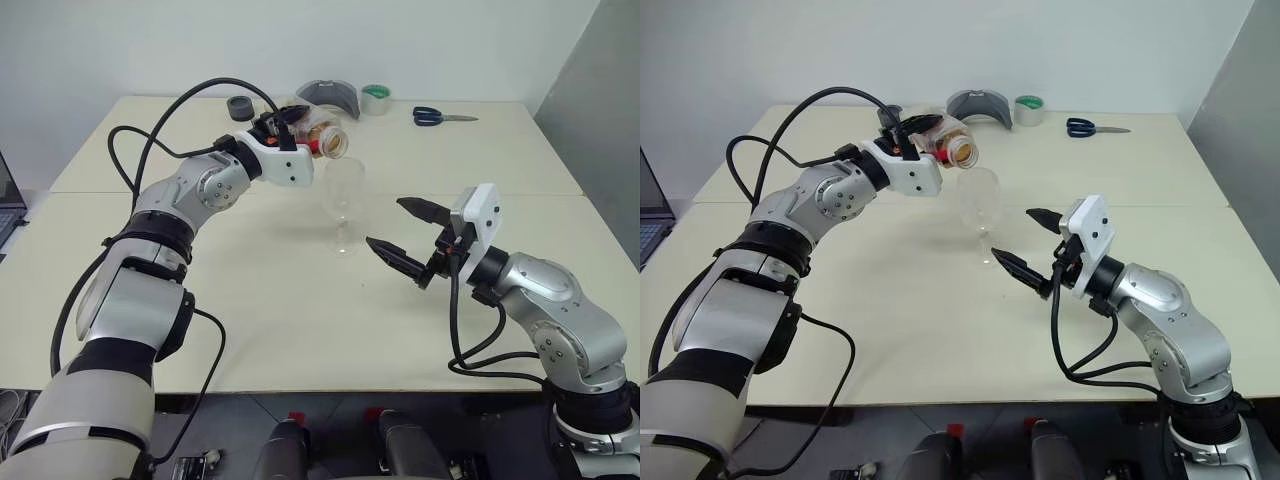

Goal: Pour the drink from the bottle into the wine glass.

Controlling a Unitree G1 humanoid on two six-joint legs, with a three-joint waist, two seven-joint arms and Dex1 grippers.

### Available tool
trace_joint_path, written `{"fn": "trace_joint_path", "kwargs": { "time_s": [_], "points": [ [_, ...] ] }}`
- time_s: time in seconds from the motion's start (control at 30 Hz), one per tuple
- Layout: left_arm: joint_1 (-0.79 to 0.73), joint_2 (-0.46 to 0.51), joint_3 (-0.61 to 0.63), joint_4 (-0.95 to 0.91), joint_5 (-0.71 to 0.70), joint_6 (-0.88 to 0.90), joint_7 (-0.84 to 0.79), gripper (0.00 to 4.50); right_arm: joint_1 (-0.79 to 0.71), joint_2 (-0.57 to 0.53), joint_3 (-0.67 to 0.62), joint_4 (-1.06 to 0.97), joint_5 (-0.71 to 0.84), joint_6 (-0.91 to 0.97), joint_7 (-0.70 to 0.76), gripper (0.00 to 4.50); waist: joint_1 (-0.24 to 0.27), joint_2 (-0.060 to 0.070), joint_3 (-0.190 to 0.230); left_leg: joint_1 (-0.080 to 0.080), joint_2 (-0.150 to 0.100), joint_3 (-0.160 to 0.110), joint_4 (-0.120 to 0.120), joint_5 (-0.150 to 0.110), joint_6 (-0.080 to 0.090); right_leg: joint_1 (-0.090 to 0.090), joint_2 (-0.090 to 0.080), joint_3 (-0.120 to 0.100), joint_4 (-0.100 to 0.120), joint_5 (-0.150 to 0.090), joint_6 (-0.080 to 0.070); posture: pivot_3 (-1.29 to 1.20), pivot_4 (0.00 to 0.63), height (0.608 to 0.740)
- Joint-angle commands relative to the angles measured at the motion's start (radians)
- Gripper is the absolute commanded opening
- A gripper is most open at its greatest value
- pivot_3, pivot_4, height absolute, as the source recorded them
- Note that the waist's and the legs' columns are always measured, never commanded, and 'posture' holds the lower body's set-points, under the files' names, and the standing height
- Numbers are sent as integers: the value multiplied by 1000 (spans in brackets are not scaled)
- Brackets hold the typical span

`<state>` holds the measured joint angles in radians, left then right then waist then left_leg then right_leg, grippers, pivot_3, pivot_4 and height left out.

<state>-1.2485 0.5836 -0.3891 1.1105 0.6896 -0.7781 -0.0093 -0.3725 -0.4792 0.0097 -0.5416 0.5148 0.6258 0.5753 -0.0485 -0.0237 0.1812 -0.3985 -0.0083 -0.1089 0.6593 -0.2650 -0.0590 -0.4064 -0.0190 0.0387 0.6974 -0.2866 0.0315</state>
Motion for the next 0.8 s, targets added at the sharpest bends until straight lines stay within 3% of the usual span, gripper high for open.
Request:
{"fn": "trace_joint_path", "kwargs": {
  "time_s": [0.03,0.8],
  "points": [
    [-45,20,-4,-11,9,-17,43,1713,-20,-2,-25,-37,19,1,-12,4500,0,0,0,0,0,0,0,0,0,0,0,0,0,0,0,0,150,740],
    [-83,26,-56,14,65,-22,116,1713,10,2,11,-54,7,-8,-39,4500,0,0,0,0,0,0,0,0,0,0,0,0,0,0,0,0,150,740]
  ]
}}
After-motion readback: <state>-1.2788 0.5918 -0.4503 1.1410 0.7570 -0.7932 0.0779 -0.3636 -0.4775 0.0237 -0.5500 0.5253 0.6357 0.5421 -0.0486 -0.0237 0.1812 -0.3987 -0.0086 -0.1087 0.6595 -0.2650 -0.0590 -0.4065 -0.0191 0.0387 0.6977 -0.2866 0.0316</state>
